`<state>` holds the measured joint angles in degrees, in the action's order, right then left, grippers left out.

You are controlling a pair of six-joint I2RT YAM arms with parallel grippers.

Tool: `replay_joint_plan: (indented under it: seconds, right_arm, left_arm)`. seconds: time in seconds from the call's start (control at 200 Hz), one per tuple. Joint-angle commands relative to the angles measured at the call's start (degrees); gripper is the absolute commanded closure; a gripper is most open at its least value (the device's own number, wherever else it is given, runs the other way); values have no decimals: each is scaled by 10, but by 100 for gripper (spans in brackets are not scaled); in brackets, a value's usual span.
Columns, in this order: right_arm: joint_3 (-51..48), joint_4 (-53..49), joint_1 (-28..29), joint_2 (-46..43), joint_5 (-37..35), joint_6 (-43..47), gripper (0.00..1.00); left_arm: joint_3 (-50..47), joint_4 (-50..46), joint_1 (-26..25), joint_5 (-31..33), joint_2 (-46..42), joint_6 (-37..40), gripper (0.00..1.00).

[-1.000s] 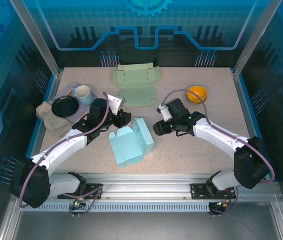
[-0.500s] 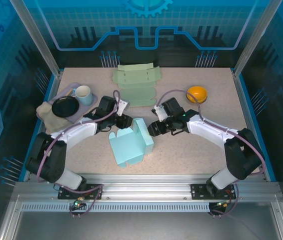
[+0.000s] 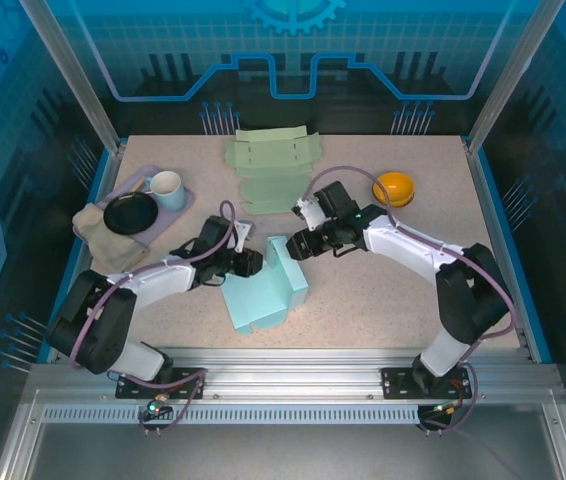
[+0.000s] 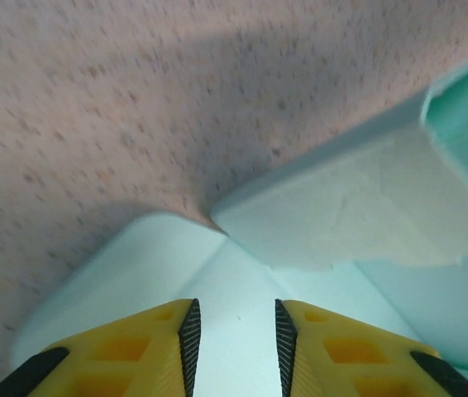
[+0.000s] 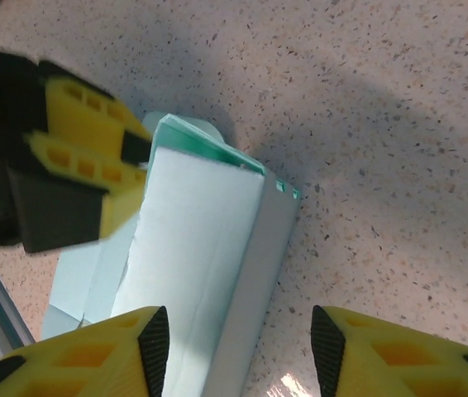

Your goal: Fold the paper box

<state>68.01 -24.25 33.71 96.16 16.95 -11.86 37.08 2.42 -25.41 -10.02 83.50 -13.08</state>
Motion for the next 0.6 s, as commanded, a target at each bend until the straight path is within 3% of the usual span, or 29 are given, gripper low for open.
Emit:
replay_joint_plan:
  seconds: [0.0, 0.175, 0.355, 0.48, 0.595]
  right_arm:
    - [38, -29, -1, 29, 31, 42, 53]
    - [79, -33, -8, 77, 80, 70, 58]
    - [128, -46, -14, 116, 81, 92, 62]
    - [176, -77, -22, 142, 81, 115, 62]
    - [206, -106, -25, 146, 61, 120, 61]
  left_arm:
    - [-11, 74, -36, 39, -4, -54, 68]
    - [-27, 149, -85, 77, 20, -115, 68]
    - [-36, 261, -105, 80, 48, -163, 66]
    - [-40, 276, -105, 85, 40, -170, 66]
    - [-64, 239, -105, 83, -24, -168, 65]
